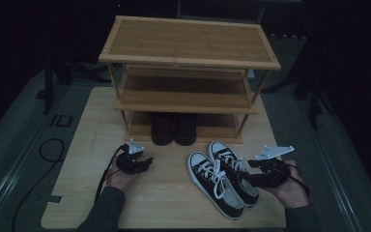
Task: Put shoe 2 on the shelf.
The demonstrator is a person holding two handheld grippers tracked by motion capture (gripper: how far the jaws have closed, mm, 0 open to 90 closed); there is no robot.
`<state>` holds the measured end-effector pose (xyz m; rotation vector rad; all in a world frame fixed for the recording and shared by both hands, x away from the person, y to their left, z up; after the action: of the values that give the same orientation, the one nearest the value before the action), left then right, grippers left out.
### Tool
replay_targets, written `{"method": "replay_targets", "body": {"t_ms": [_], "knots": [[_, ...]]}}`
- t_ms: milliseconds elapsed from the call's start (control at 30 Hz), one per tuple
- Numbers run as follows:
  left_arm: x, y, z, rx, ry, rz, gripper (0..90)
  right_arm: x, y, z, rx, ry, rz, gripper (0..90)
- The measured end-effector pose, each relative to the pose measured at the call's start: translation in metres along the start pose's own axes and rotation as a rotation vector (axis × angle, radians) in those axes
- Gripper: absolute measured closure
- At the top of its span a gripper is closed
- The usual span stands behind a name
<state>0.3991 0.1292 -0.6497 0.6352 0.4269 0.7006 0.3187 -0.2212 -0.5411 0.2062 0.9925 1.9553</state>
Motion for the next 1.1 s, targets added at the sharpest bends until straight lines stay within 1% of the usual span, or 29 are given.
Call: {"method": "replay_targets", "body": {"t_ms": [133, 267, 400, 467, 600, 700, 1000, 1100], "knots": [[0.0, 0.0, 0.0, 0.0, 0.001, 0.001, 47.7, 0.006, 0.0, 0.0, 0.002, 0.009, 0.009, 46.9], [0.0, 0.0, 0.0, 0.0, 0.001, 0.001, 47.7, 0.009, 0.001, 0.002, -0.005, -0.007, 0.021, 47.7], [0.0, 0.0, 0.0, -0.001, 0.001, 0.001, 47.7, 0.013, -0.001, -0.002, 0.012, 0.017, 0.019, 47.7], [0.0, 0.0, 0.0, -0.001, 0.002, 0.002, 47.6, 0.015, -0.002, -0.004, 0.018, 0.02, 0.019, 47.7], [0.0, 0.0, 0.0, -0.001, 0.002, 0.002, 47.6, 0.019, -0.005, -0.008, 0.032, 0.013, 0.036, 45.7], [0.0, 0.0, 0.0, -0.001, 0.001, 0.002, 47.5, 0.021, -0.009, -0.01, 0.038, 0.011, 0.043, 43.1], [0.0, 0.0, 0.0, -0.001, 0.001, 0.002, 47.4, 0.028, -0.018, -0.019, 0.08, 0.001, 0.058, 36.7], [0.0, 0.0, 0.0, -0.001, 0.0, 0.002, 47.5, 0.029, -0.022, -0.02, 0.08, 0.0, 0.062, 35.5]]}}
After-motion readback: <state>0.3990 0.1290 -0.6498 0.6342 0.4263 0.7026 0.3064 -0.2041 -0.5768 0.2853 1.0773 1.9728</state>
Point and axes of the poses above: each handheld gripper's, and its own axes: y roughly backward along the jaws, z roughly out of its top, x roughly to its left, the point moved 10 cm from there along -y, roughly forward along the jaws, and after that the axes turned 15 degrees about -z, right-handed, at the moved point
